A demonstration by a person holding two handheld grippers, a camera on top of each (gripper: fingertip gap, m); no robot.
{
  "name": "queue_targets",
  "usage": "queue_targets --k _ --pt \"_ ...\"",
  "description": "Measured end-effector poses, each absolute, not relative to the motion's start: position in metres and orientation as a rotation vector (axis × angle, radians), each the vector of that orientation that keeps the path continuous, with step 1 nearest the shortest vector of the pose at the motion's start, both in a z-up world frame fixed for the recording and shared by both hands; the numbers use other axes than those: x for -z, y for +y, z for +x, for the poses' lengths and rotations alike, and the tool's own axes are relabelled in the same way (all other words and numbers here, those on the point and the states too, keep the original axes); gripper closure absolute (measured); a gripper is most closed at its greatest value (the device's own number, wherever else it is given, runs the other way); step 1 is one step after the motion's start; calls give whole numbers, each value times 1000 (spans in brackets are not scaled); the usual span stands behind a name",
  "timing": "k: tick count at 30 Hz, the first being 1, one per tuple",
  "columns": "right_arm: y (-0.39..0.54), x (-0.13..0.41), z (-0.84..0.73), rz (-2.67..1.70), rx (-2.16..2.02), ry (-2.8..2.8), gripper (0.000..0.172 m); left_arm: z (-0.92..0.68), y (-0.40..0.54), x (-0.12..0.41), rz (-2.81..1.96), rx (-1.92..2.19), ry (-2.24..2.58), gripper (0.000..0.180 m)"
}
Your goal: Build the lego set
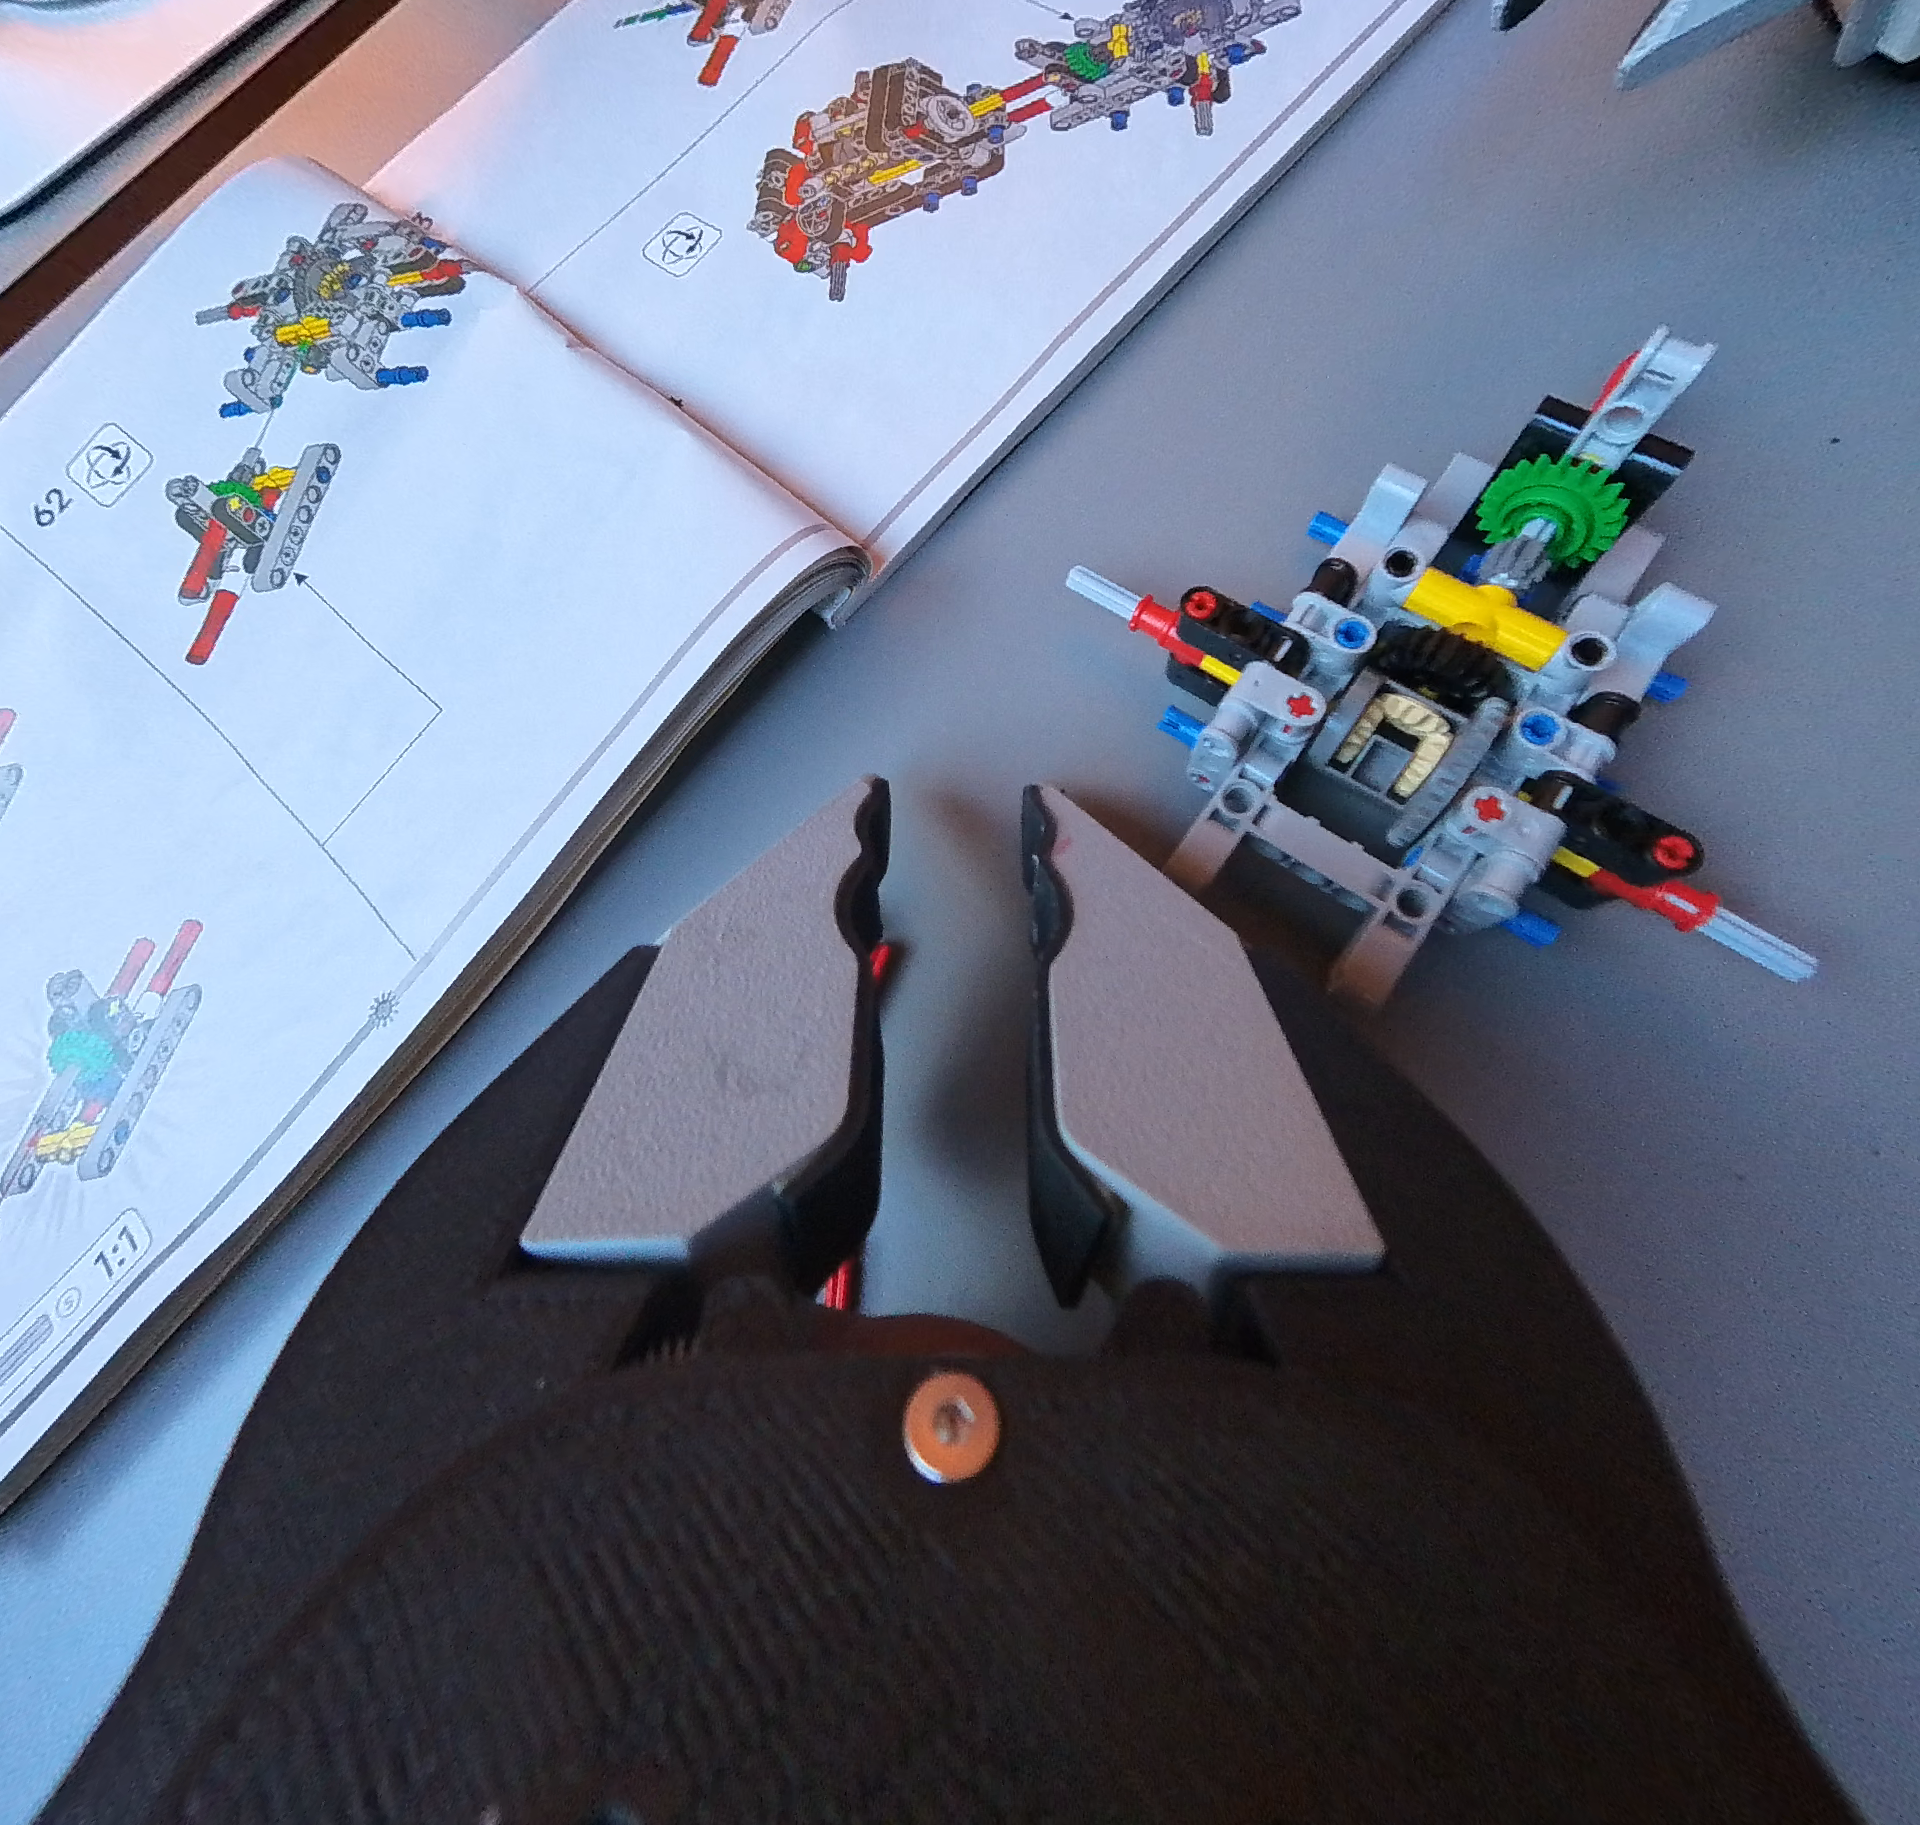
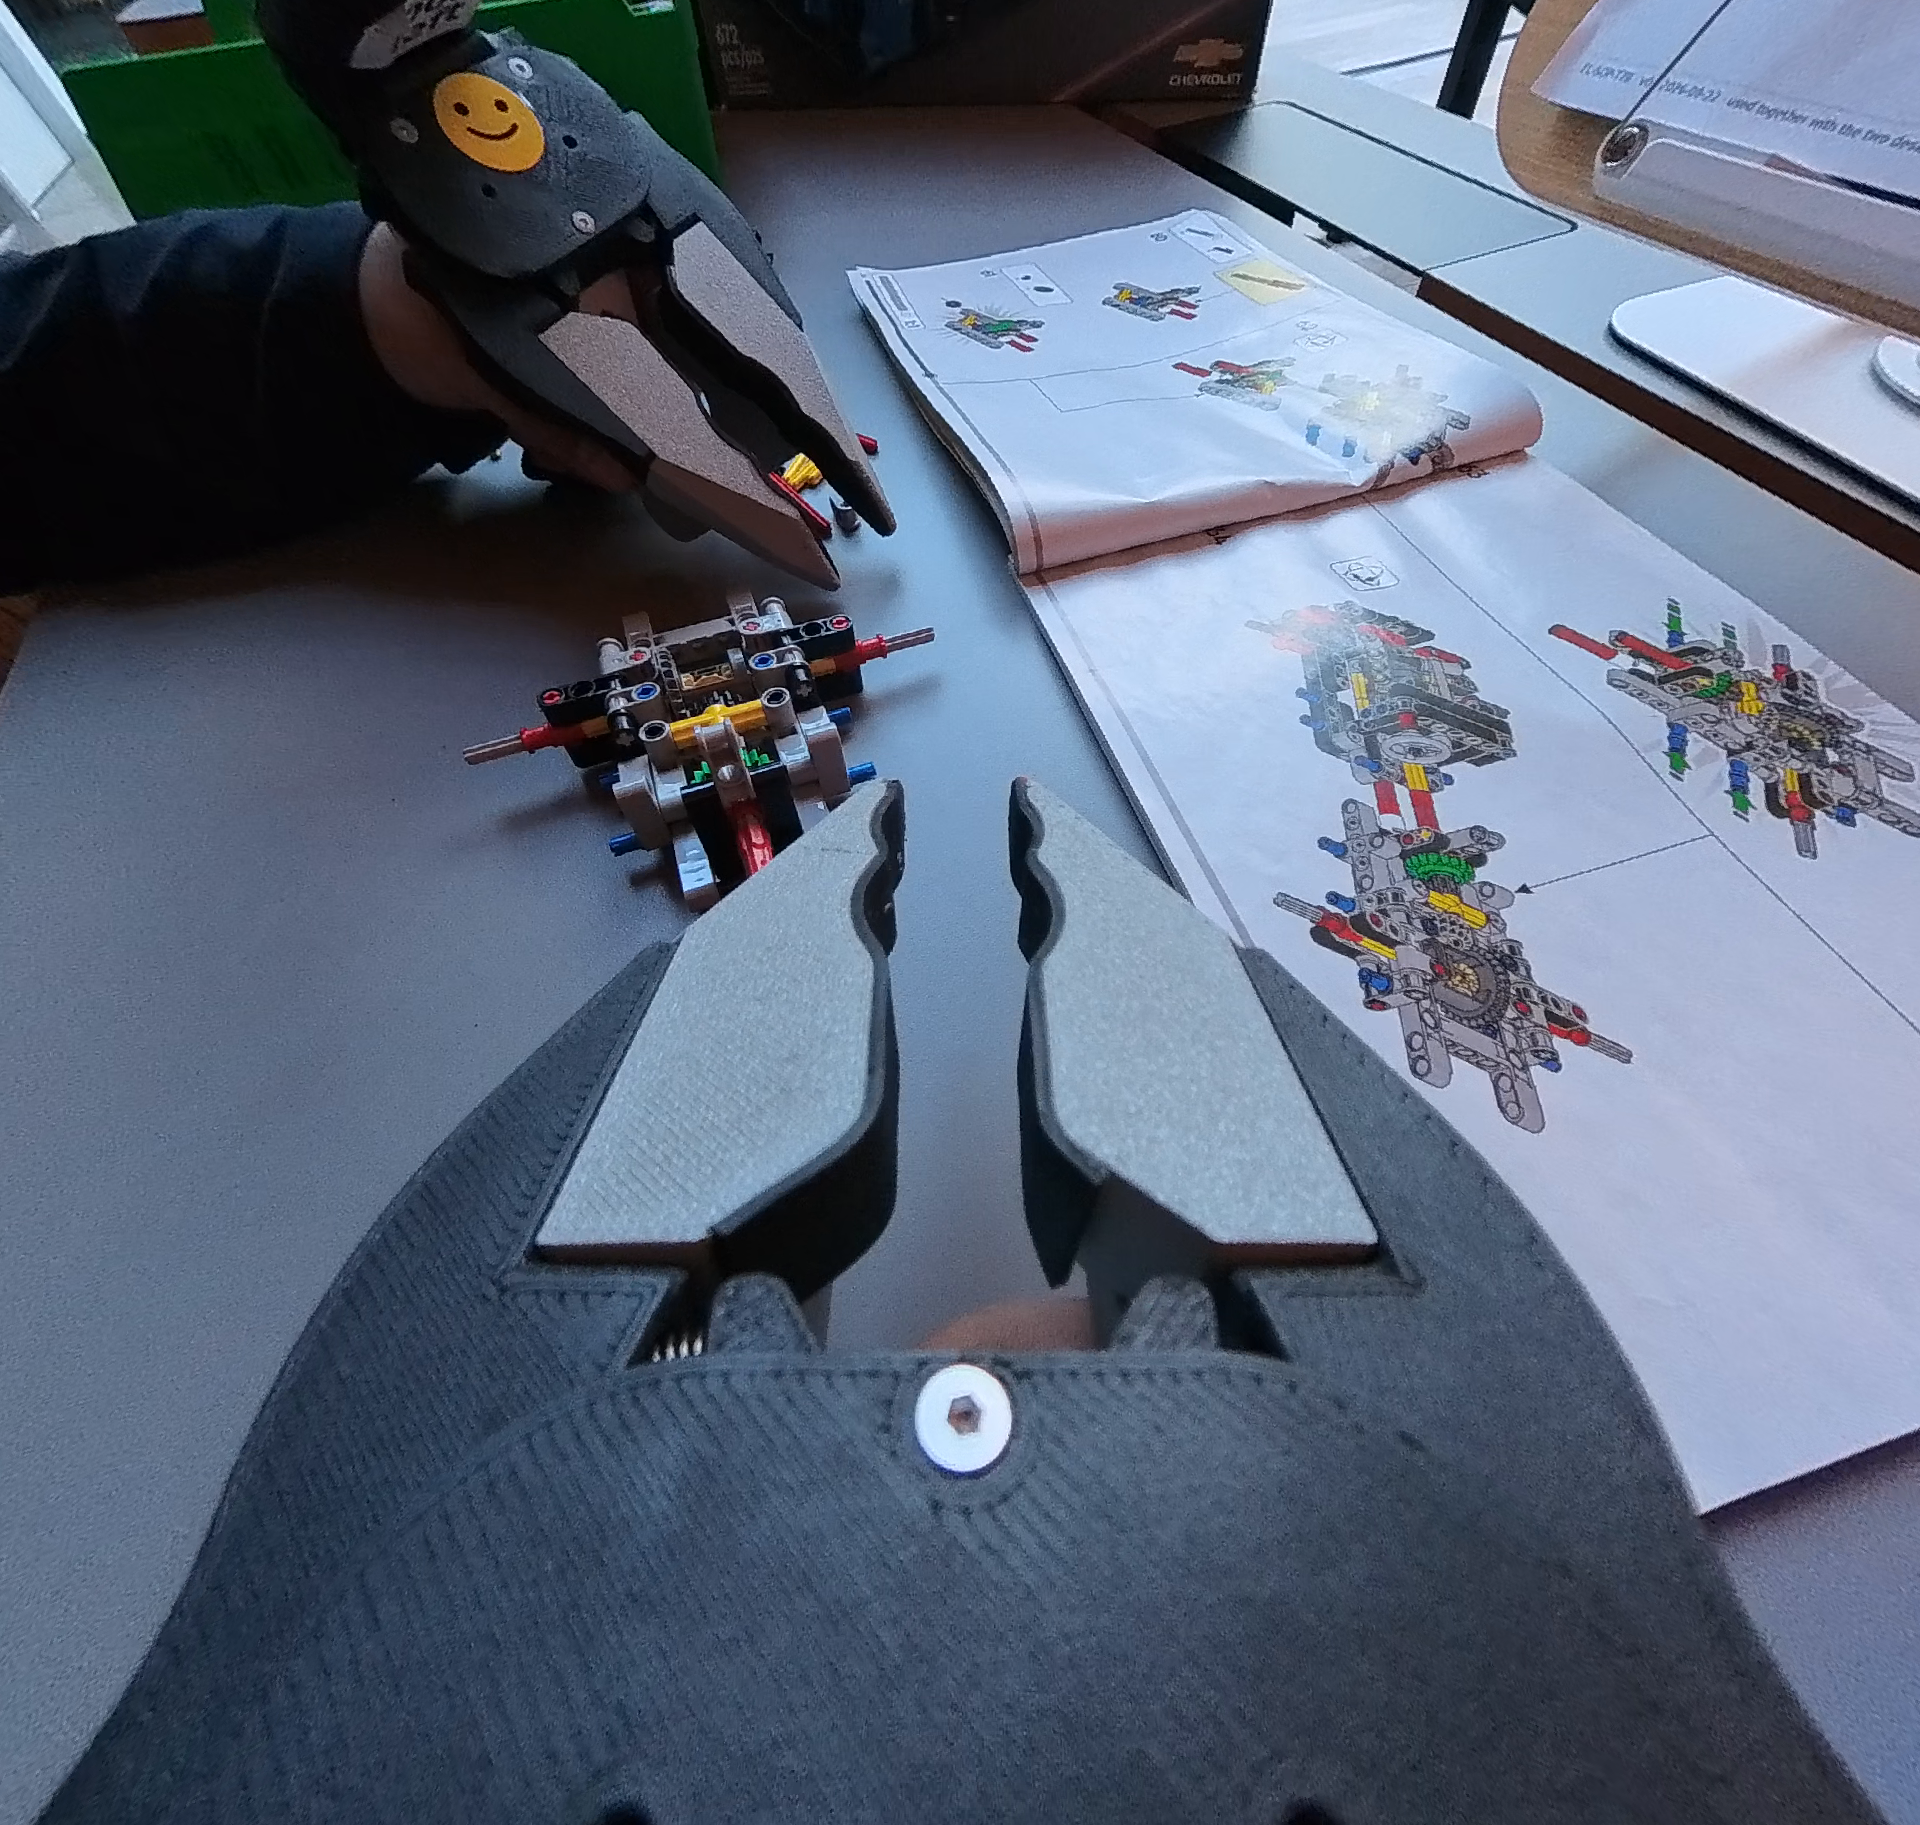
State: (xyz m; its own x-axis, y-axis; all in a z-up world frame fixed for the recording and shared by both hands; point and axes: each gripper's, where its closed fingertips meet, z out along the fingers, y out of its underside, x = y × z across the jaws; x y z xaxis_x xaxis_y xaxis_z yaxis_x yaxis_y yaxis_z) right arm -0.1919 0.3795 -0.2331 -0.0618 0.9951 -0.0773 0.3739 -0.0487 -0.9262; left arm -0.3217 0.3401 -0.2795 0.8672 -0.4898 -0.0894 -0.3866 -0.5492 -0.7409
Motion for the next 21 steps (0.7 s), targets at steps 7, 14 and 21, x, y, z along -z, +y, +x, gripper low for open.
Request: queue_targets --k 7,14,21 --pt "379 233 -192 -1499 -1107 -1516 155 -321 339 280 -2220 166 640 157" --pt "379 233 -192 -1490 -1093 -1518 155 -312 331 285 -2236 215 700 161" --pt "372 218 -190 -1364 -1044 -1477 155 -300 321 286 -2234 336 773 170"
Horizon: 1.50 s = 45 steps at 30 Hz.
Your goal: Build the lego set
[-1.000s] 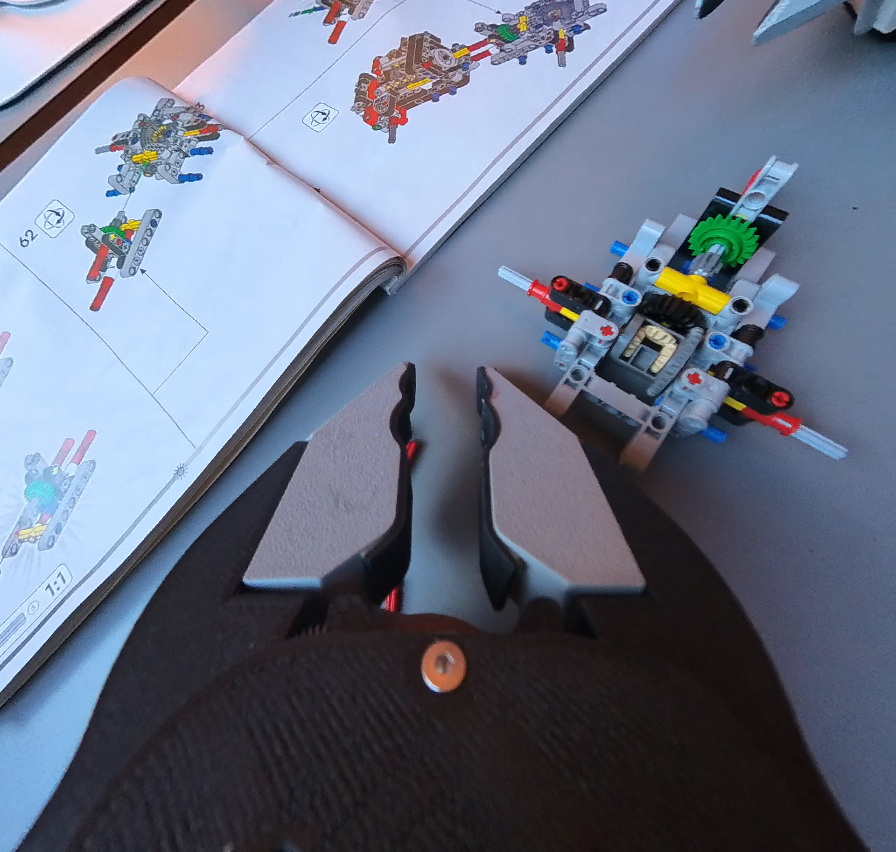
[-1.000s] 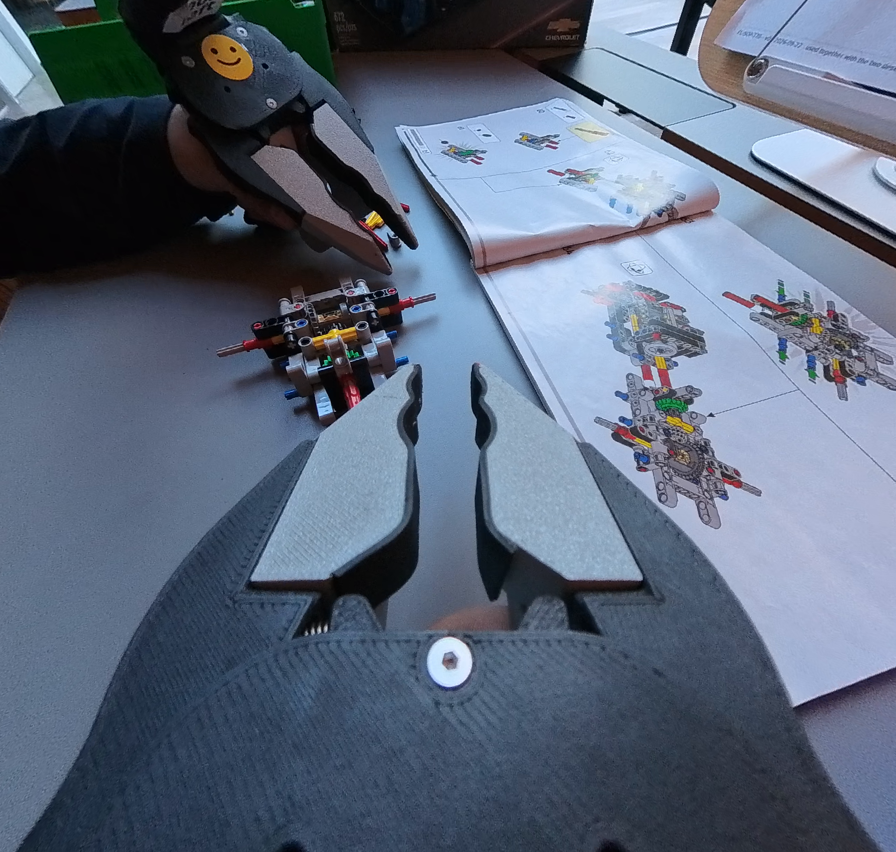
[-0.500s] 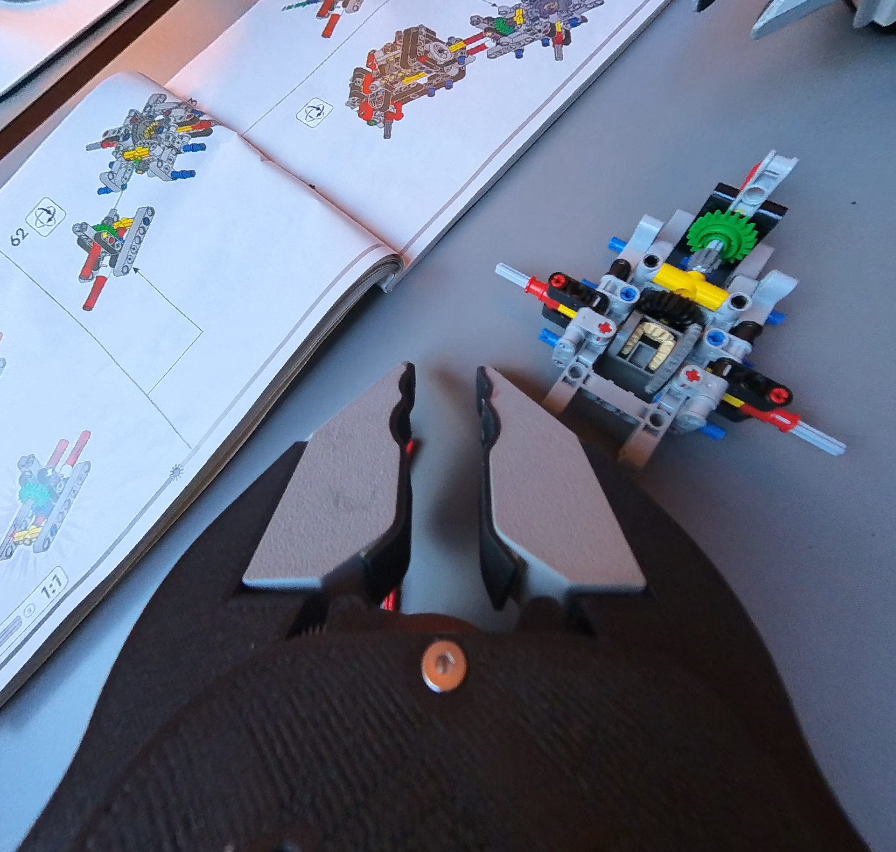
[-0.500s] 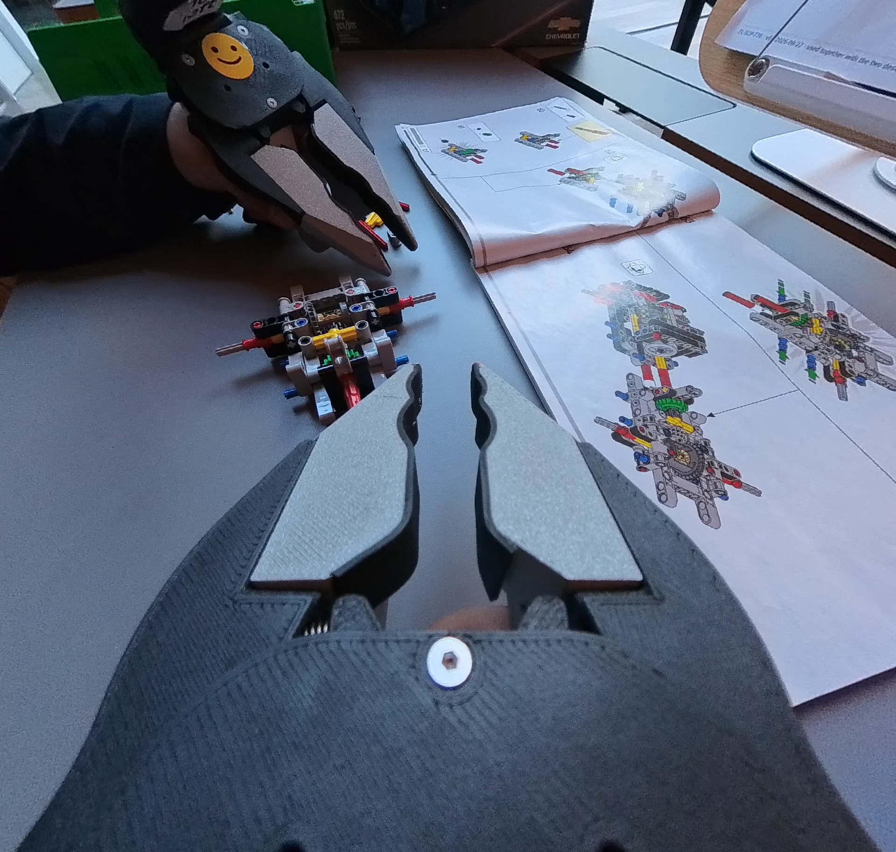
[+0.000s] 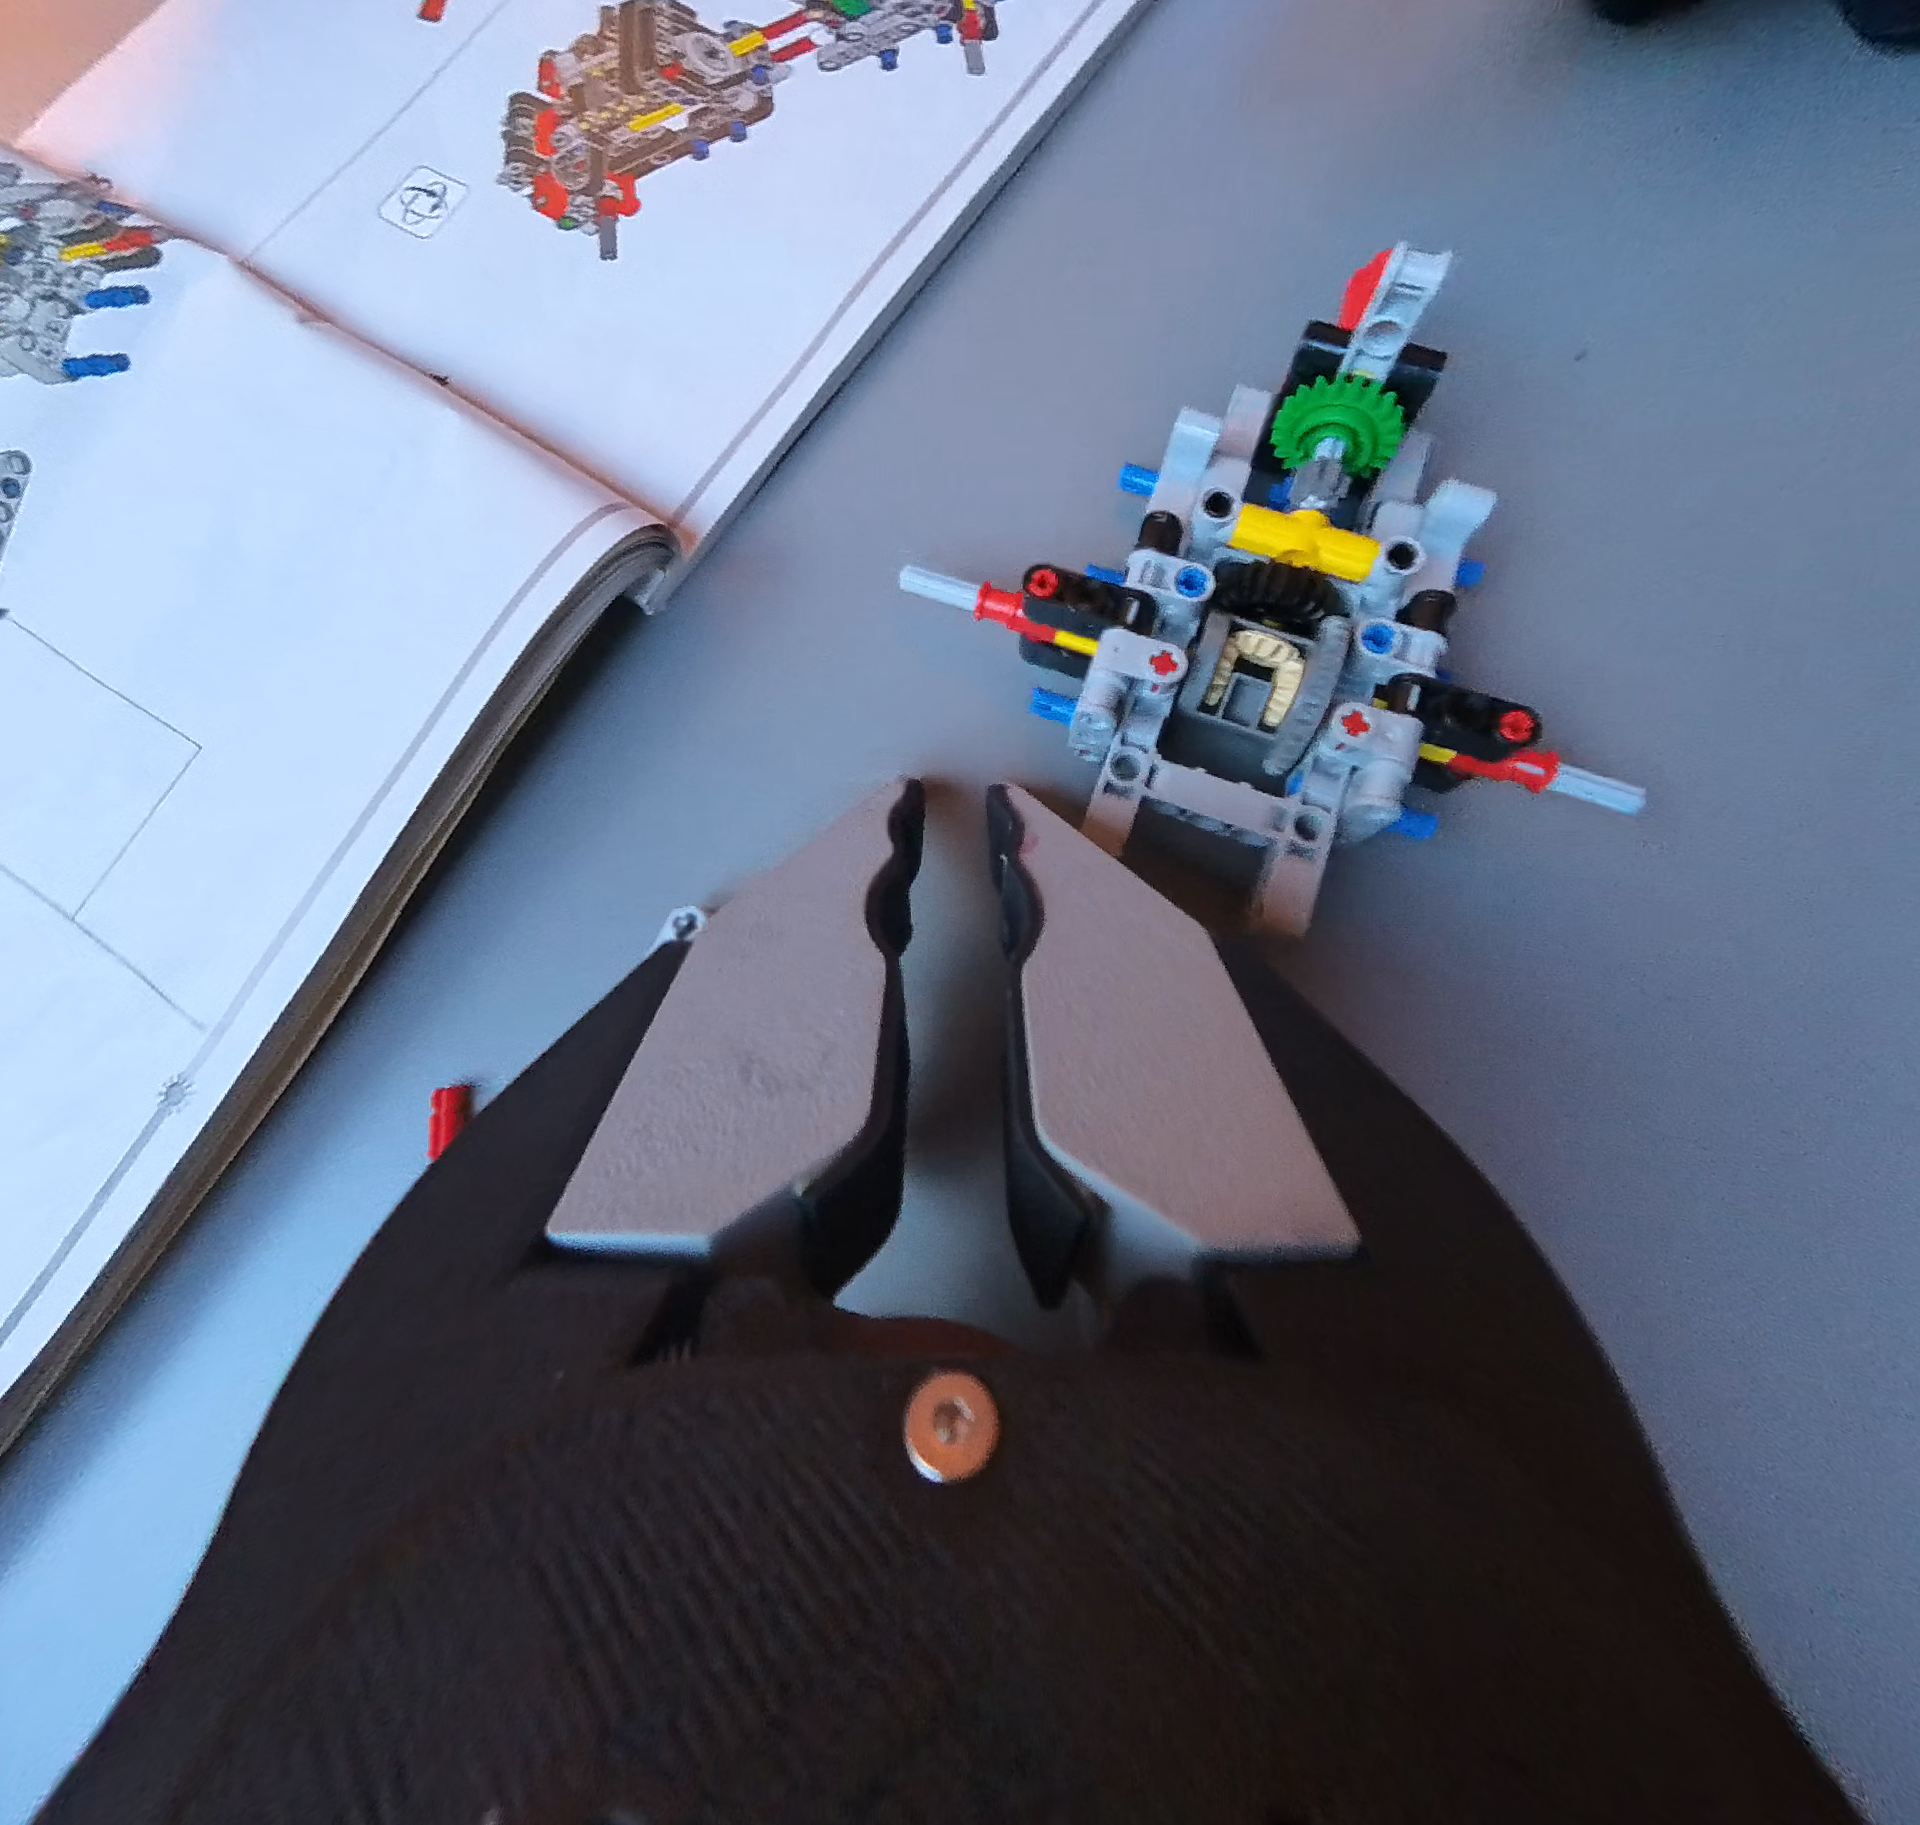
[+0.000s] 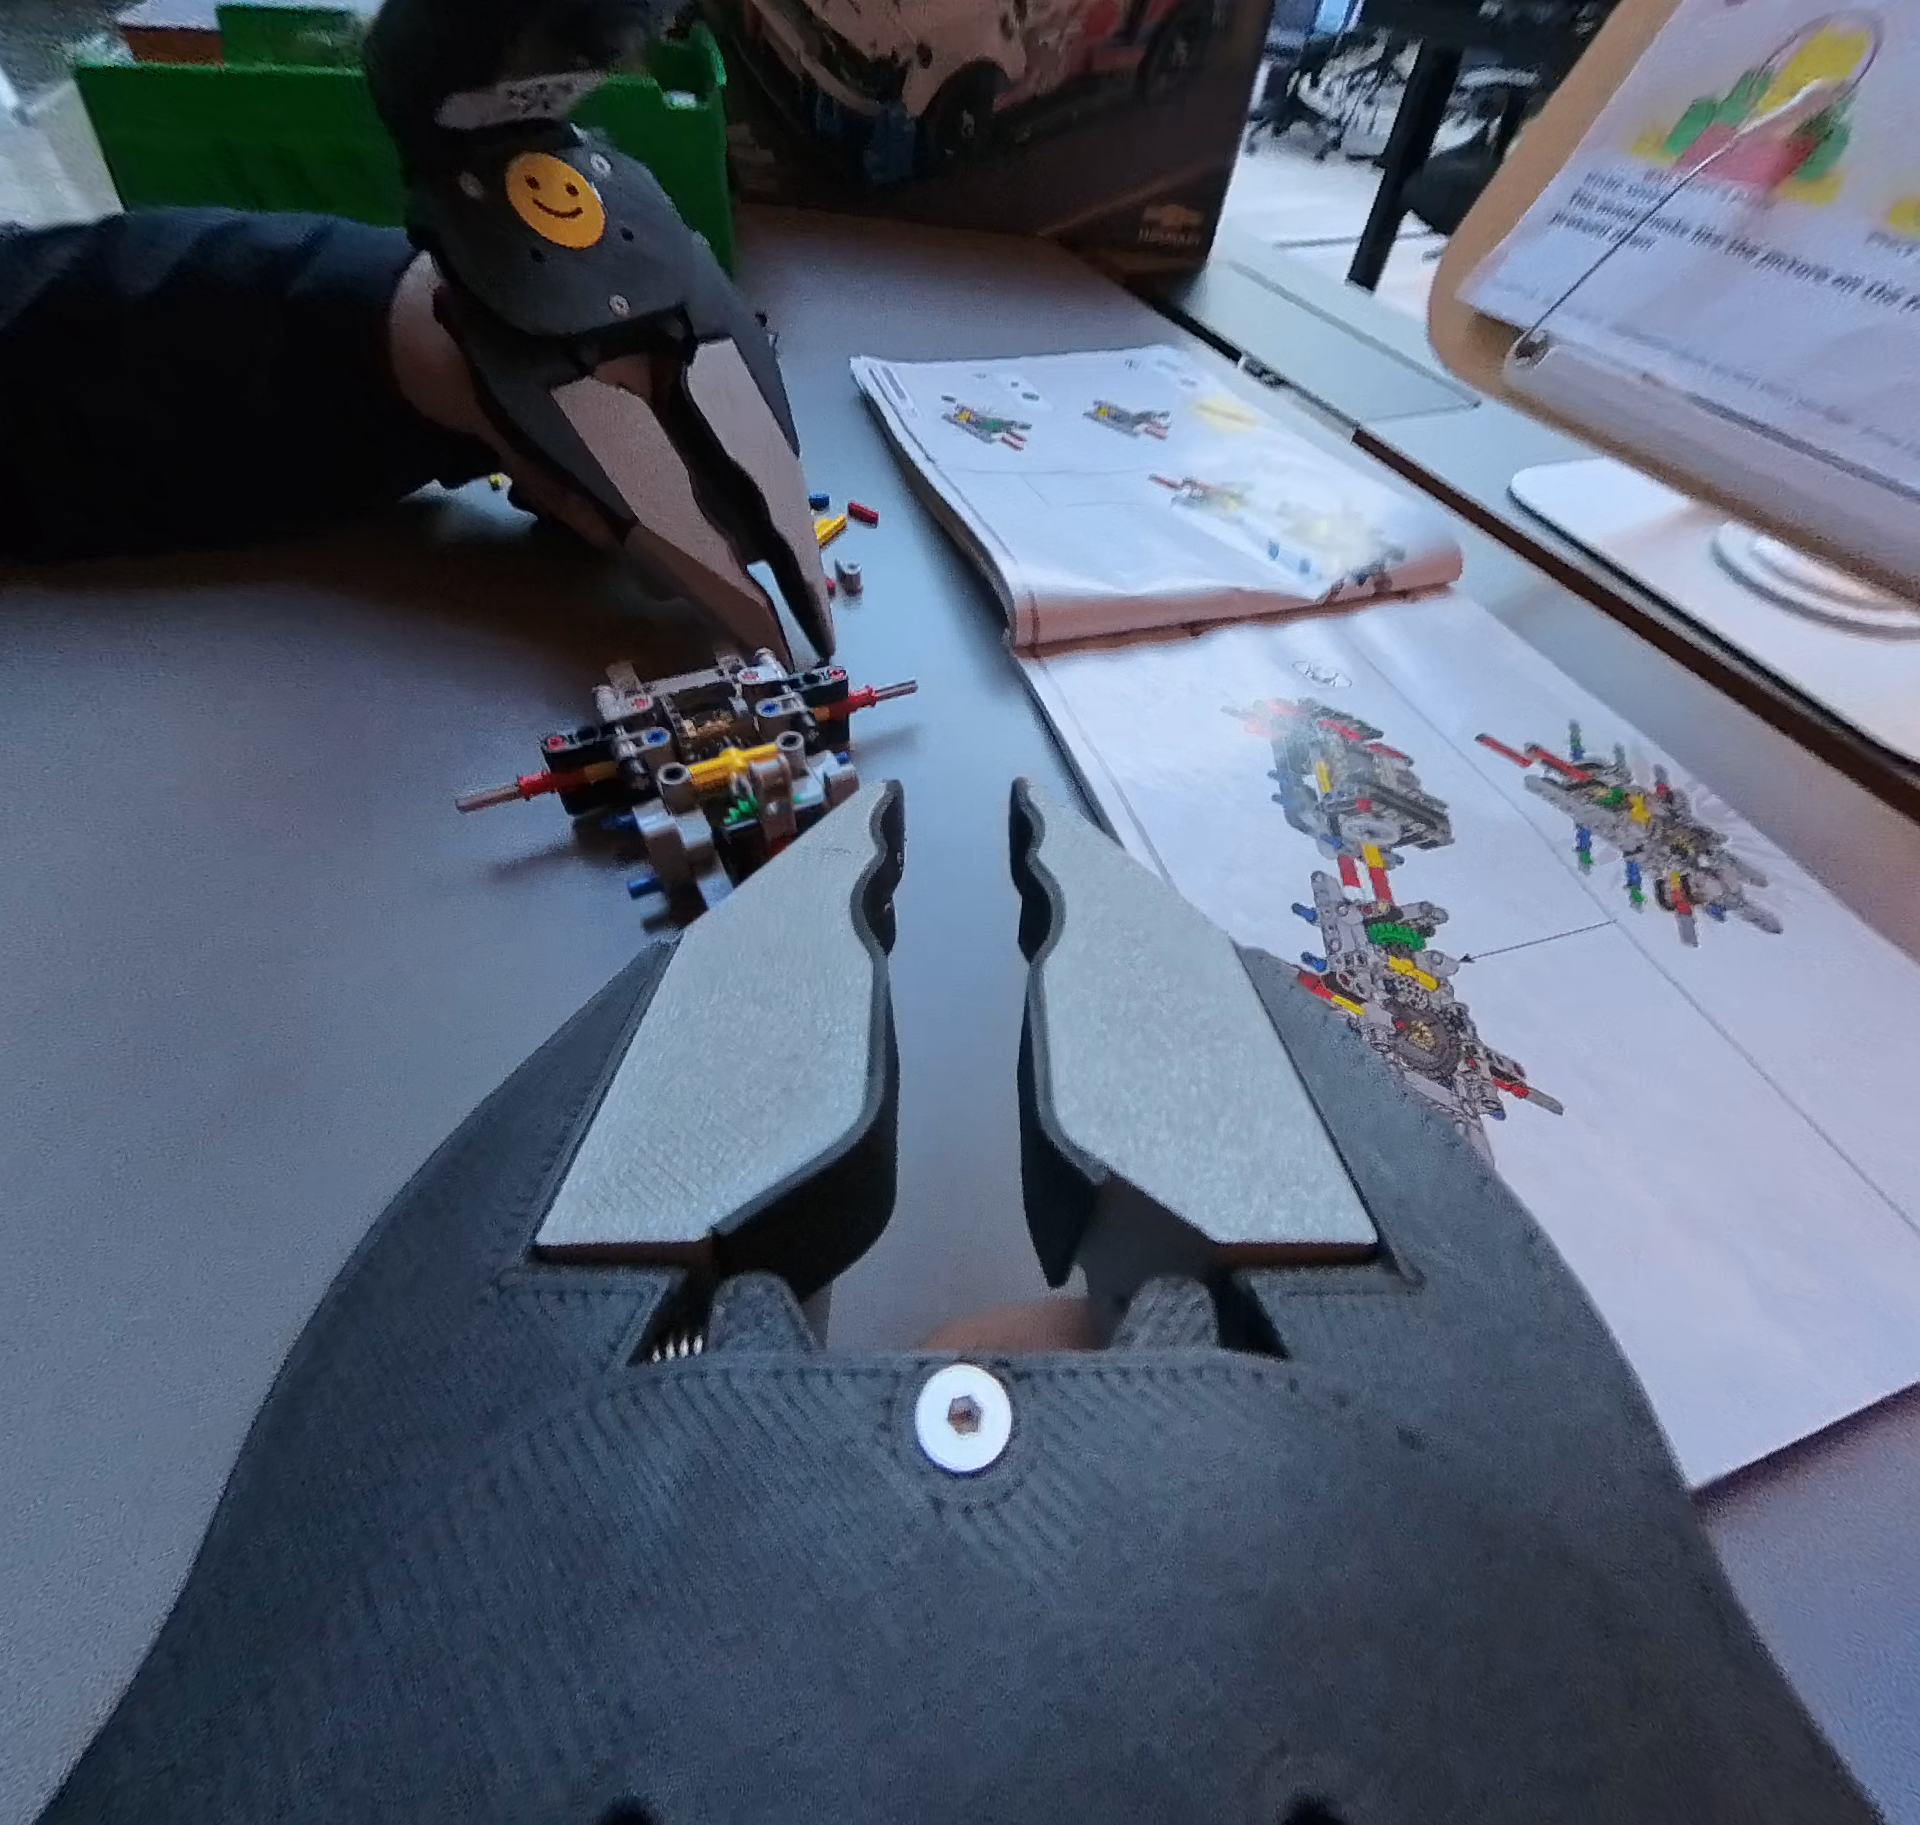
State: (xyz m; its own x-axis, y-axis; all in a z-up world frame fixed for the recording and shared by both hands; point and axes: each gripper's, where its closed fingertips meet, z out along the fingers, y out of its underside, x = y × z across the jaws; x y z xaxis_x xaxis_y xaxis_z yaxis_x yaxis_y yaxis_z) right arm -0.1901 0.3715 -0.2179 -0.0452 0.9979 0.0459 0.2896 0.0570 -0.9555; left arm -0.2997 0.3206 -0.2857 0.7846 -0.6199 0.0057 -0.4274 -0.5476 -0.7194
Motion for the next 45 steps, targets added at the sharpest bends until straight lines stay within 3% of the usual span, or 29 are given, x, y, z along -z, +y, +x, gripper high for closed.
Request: queue_targets --k 6,14,19,25,30,37,41,45 --pt "360 176 -149 -1287 -917 -1305 153 -287 309 286 -2221 407 848 168" --pt "399 145 19 -1442 -639 -902 152 -243 277 286 -2180 522 1063 166" --pt "407 173 70 -1687 -760 -860 142 -231 272 285 -2170 540 1096 162" --pt "440 230 91 -1923 -551 -879 120 -243 277 285 -2192 540 1030 164" --pt "460 232 79 -1881 -543 -1019 100 -248 279 284 -2199 573 977 164" --pt "483 233 62 -1903 -739 -1136 101 -248 279 284 -2195 585 975 164" --pt "477 238 55 -1926 -811 -1207 118 -249 278 284 -2197 599 970 164" --pt "458 245 47 -1948 -774 -1240 106 -251 277 284 -2202 612 968 164"
